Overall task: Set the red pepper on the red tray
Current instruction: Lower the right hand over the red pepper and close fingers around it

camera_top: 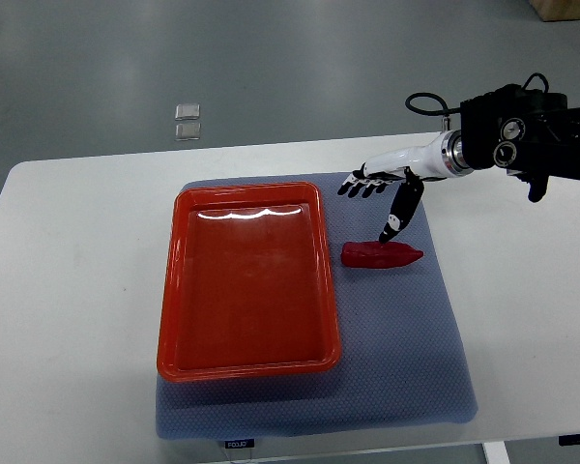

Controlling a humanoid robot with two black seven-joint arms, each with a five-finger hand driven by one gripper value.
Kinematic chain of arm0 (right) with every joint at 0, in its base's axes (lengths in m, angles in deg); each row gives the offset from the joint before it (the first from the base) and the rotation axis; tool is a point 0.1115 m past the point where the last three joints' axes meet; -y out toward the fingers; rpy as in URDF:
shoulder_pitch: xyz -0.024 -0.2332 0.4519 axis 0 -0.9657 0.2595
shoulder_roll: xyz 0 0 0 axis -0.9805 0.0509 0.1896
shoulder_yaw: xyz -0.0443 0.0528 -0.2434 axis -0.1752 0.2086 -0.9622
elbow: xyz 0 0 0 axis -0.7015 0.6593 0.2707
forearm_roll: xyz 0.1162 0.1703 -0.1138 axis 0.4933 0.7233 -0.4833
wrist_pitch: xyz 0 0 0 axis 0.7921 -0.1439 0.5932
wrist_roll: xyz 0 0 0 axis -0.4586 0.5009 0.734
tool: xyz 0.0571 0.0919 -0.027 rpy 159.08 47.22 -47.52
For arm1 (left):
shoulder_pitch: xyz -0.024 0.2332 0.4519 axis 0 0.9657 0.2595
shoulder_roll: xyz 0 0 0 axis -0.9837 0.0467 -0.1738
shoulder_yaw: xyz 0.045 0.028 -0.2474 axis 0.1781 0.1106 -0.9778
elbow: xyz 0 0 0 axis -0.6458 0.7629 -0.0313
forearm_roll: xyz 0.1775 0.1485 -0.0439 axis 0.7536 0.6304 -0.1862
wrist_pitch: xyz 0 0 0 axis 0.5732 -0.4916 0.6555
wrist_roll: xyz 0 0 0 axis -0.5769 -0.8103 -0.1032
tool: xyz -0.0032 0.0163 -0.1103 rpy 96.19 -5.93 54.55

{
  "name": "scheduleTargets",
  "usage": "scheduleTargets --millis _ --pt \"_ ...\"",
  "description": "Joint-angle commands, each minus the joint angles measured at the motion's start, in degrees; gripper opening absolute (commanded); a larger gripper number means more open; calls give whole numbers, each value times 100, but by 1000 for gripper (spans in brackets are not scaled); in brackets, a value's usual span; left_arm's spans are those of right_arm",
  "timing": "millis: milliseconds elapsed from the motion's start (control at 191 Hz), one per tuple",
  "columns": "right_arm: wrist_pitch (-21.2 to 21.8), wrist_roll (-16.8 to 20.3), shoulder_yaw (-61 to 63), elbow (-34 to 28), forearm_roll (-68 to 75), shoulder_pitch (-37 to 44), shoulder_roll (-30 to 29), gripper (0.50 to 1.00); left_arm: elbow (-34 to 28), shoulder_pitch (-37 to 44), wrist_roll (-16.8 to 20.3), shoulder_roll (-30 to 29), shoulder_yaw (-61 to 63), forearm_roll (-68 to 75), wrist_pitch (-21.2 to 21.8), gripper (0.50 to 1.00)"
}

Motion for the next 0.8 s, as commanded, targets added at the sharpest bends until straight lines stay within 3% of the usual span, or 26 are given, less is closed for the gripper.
scheduleTargets --millis 0,204,795 --pt "-146 18 -7 -38 12 -33 -5 917 0 0 -5 0 -1 1 -3 1000" --pt "-743 18 10 -46 3 -420 -76 917 0 0 -5 0 -1 1 6 1000" --pt "-1429 36 54 -20 -278 -1272 -76 901 -18 0 -5 0 -1 1 6 1000"
